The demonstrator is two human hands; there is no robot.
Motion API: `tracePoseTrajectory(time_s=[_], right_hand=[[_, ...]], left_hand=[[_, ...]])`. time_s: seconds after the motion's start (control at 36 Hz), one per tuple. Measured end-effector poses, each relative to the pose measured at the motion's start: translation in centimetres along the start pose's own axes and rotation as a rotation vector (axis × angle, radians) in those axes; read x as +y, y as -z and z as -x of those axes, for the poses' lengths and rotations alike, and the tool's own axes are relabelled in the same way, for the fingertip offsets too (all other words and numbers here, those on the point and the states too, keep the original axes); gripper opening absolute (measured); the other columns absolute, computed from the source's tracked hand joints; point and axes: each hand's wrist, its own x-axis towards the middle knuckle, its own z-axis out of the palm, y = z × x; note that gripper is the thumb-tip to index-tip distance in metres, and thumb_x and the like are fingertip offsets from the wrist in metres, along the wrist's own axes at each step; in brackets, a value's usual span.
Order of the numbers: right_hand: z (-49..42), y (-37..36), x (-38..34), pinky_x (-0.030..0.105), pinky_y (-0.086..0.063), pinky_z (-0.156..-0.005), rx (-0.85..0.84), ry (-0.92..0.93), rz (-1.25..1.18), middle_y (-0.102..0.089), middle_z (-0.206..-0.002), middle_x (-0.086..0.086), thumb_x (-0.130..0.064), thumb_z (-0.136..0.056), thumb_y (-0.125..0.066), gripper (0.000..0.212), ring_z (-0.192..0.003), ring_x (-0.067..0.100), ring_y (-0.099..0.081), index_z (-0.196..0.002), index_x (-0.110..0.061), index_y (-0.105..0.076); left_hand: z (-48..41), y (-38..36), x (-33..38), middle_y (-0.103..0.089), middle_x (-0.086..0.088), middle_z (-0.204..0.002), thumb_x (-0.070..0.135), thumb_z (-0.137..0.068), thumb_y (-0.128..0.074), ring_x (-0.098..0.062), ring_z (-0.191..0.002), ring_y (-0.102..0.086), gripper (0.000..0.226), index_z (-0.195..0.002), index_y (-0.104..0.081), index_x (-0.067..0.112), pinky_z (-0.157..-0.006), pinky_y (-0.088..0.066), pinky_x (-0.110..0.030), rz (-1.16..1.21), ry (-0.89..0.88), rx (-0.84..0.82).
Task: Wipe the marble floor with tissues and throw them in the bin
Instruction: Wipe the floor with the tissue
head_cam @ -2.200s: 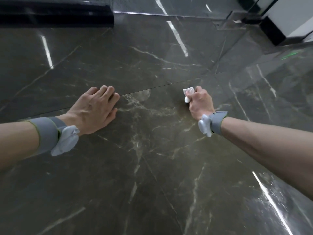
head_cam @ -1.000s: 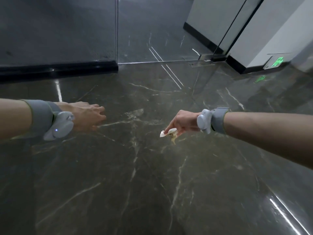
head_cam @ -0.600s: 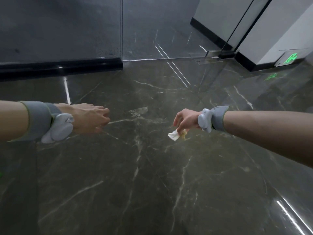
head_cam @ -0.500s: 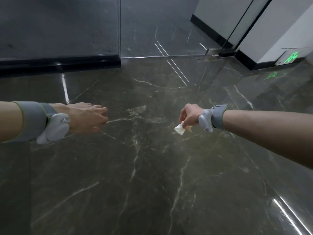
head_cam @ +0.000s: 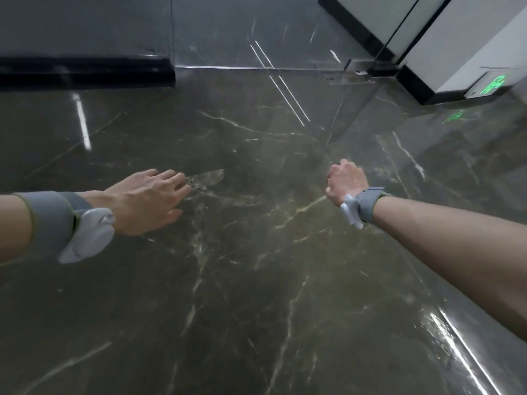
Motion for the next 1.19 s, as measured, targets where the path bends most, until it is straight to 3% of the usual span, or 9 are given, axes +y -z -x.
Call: tracePoseTrajectory(time_s=[0.11, 0.25, 0.33, 0.39, 0.53, 0.64, 0.83, 1.08, 1.19], right_hand=[[-1.5, -0.8, -0.3, 0.047, -0.056, -0.090, 0.021, -0.059, -0.219, -0.059, -0.118, 0.018, -0.003, -0.089, -0.065, 0.028, -0.104, 0.039, -0.064, -0.117, -0.005, -0.059], [-3.2, -1.8, -0.5, 0.048, -0.057, -0.085, 0.150, -0.141, -0.340, -0.068, -0.109, 0.020, -0.003, -0.093, -0.065, 0.019, -0.099, 0.039, -0.067, -0.110, 0.000, -0.059], [-3.5, -2.4, -0.8, 0.033, -0.057, -0.075, 0.134, -0.199, -0.437, -0.075, -0.102, 0.012, -0.002, -0.088, -0.067, 0.015, -0.087, 0.027, -0.068, -0.102, -0.005, -0.073], [-3.3, -2.8, -1.2, 0.026, -0.052, -0.071, 0.117, -0.240, -0.520, -0.077, -0.097, 0.007, -0.007, -0.086, -0.070, 0.015, -0.081, 0.022, -0.066, -0.096, -0.013, -0.080], [-2.7, -3.9, -3.1, 0.024, -0.048, -0.076, 0.056, -0.297, -0.644, -0.075, -0.097, 0.002, -0.028, -0.092, -0.072, 0.012, -0.090, 0.023, -0.068, -0.089, -0.022, -0.082], [-1.4, -4.4, -4.2, 0.034, -0.054, -0.093, 0.069, -0.191, -0.524, -0.069, -0.117, 0.011, -0.027, -0.097, -0.067, 0.020, -0.108, 0.034, -0.066, -0.107, -0.018, -0.081], [1.2, -4.0, -5.6, 0.037, -0.055, -0.089, 0.094, -0.051, -0.391, -0.075, -0.107, 0.012, -0.006, -0.093, -0.060, 0.022, -0.103, 0.035, -0.068, -0.107, -0.012, -0.076], [6.5, -3.3, -7.9, 0.038, -0.055, -0.094, -0.012, 0.145, -0.379, -0.073, -0.111, 0.013, -0.011, -0.091, -0.064, 0.023, -0.104, 0.033, -0.069, -0.108, -0.009, -0.079], [8.5, -2.7, -8.6, 0.034, -0.059, -0.089, -0.090, 0.214, -0.430, -0.077, -0.099, 0.009, -0.011, -0.087, -0.070, 0.016, -0.094, 0.026, -0.073, -0.098, -0.012, -0.082]], left_hand=[[-0.6, -2.1, 0.7, -0.052, 0.003, -0.122, 0.051, -0.098, -0.048, -0.017, -0.113, -0.058, 0.039, -0.126, -0.050, 0.023, -0.094, -0.049, -0.034, 0.056, 0.036, 0.095], [-0.4, -4.1, 0.6, -0.055, -0.005, -0.121, 0.040, -0.090, -0.069, -0.026, -0.105, -0.062, 0.043, -0.121, -0.060, 0.012, -0.083, -0.055, -0.042, 0.119, 0.038, 0.162], [-0.2, -4.6, 0.5, -0.054, -0.007, -0.124, 0.040, -0.091, -0.066, -0.027, -0.110, -0.059, 0.044, -0.124, -0.059, 0.011, -0.087, -0.055, -0.043, 0.119, 0.022, 0.169], [-0.3, -4.6, 0.5, -0.054, -0.007, -0.125, 0.040, -0.091, -0.066, -0.028, -0.111, -0.058, 0.044, -0.124, -0.060, 0.010, -0.089, -0.054, -0.044, 0.124, 0.021, 0.178], [-0.4, -4.7, 0.5, -0.054, -0.005, -0.125, 0.041, -0.093, -0.062, -0.027, -0.112, -0.056, 0.042, -0.124, -0.058, 0.013, -0.092, -0.051, -0.042, 0.135, 0.022, 0.173], [-0.5, -4.5, 0.5, -0.052, -0.004, -0.122, 0.041, -0.092, -0.062, -0.026, -0.109, -0.056, 0.040, -0.121, -0.057, 0.014, -0.090, -0.050, -0.042, 0.139, 0.024, 0.168], [-0.5, -4.0, 0.3, -0.047, -0.002, -0.126, 0.046, -0.097, -0.053, -0.022, -0.112, -0.054, 0.042, -0.128, -0.053, 0.018, -0.093, -0.050, -0.038, 0.101, 0.000, 0.112], [1.3, -2.4, -1.8, -0.041, -0.002, -0.145, 0.054, -0.102, -0.037, -0.018, -0.129, -0.047, 0.055, -0.145, -0.047, 0.020, -0.104, -0.043, -0.033, -0.034, -0.136, 0.037], [2.8, -0.5, -3.5, -0.038, -0.002, -0.144, 0.054, -0.103, -0.033, -0.018, -0.129, -0.046, 0.054, -0.143, -0.046, 0.021, -0.105, -0.041, -0.033, -0.105, -0.115, 0.009]])
